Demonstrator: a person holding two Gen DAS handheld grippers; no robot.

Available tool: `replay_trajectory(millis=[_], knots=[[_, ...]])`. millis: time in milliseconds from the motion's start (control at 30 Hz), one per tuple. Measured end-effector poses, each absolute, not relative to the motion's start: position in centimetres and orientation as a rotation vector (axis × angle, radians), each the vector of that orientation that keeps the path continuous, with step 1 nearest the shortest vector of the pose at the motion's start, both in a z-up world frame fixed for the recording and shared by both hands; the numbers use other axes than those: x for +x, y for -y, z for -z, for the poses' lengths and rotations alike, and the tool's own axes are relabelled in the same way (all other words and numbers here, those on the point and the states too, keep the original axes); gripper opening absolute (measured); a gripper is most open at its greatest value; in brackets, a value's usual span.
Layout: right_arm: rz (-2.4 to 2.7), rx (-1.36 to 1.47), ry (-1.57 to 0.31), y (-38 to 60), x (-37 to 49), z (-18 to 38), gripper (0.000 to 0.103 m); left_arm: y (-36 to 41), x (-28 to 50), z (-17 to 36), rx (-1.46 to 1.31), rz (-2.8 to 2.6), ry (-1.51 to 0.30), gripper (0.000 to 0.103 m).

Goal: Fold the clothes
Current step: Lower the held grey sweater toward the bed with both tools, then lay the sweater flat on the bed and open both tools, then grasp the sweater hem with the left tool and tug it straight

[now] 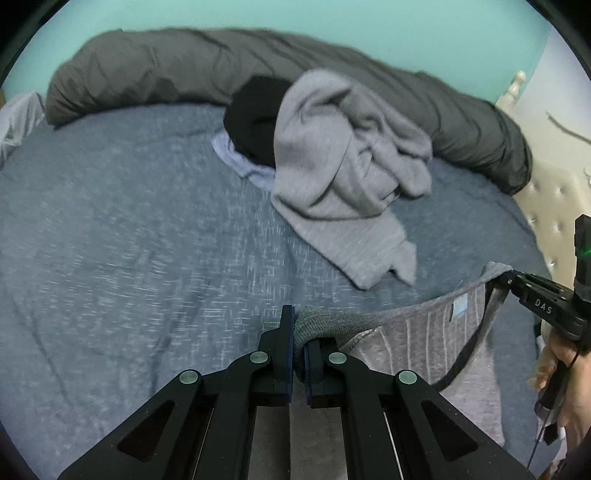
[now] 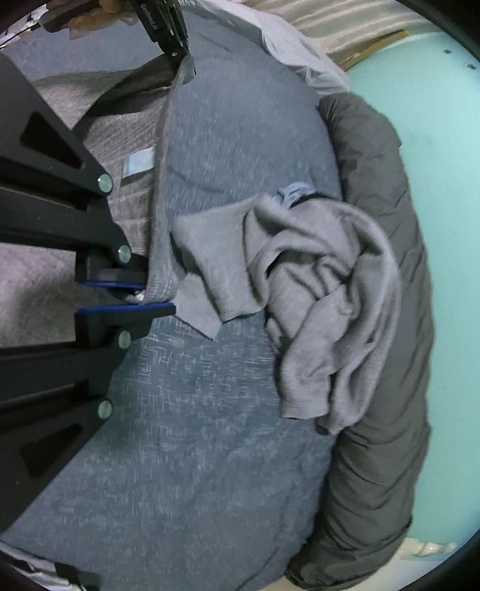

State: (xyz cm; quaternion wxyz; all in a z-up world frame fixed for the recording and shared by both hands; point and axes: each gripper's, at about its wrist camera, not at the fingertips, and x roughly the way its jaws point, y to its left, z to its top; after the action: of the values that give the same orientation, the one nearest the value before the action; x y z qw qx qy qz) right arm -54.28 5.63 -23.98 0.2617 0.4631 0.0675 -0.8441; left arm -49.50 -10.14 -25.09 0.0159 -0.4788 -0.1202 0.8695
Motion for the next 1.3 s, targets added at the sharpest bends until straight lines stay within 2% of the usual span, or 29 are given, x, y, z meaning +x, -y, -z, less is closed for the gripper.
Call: replay_trajectory(millis=[333,400,433,467,500,533,567,600,733,867,967,1067,1300], knots=[[2.188,1.408,-0.187,-4.6,-56.6,33.2,0.007,8.9,-52.5,34.6,-1.627,-2.601,0.460,0.004],[2.163,1.446,-0.161,-4.6,-56.6,34.1,0.010,8.8,-52.3,35.2,-1.636,-2.574,0.475,0.005],[2.185,1.423,-0.182,-4.7,-56.3,33.9,0.019,8.8,-52.1,35.3,-1.632,-2.563,0.476,0.006],[2.200,1.406,-0.191,-4.9,-56.0,33.7,0.041,8.8,-51.9,35.0,-1.615,-2.561,0.468,0.013],[2.212,1.406,-0.181,-5.2,-55.9,33.3,0.053,8.8,-51.7,34.6,-1.598,-2.559,0.461,0.031],[2.224,1.406,-0.171,-5.6,-55.7,32.9,0.066,9.1,-51.3,33.7,-1.570,-2.555,0.478,0.045],[2.231,1.382,-0.144,-6.1,-55.4,32.3,0.066,9.5,-51.0,33.0,-1.545,-2.556,0.506,0.066],[2.242,1.364,-0.122,-6.7,-55.0,31.6,0.066,9.9,-50.6,32.3,-1.521,-2.557,0.533,0.069],[2.288,1.317,-0.002,-9.4,-53.1,28.7,0.066,11.4,-47.8,28.4,-1.428,-2.576,0.552,0.069],[2.258,1.174,0.189,-13.1,-47.7,25.5,0.066,13.1,-42.1,26.3,-1.360,-2.586,0.459,0.069],[2.216,1.126,0.295,-15.3,-42.6,25.0,0.067,14.7,-37.4,26.8,-1.375,-2.594,0.406,0.069],[2.173,1.110,0.410,-17.4,-37.0,25.4,0.067,16.5,-32.9,28.5,-1.453,-2.573,0.427,0.069],[2.225,1.184,0.403,-20.8,-28.6,27.5,0.068,18.6,-24.3,33.3,-1.599,-2.517,0.541,0.069]])
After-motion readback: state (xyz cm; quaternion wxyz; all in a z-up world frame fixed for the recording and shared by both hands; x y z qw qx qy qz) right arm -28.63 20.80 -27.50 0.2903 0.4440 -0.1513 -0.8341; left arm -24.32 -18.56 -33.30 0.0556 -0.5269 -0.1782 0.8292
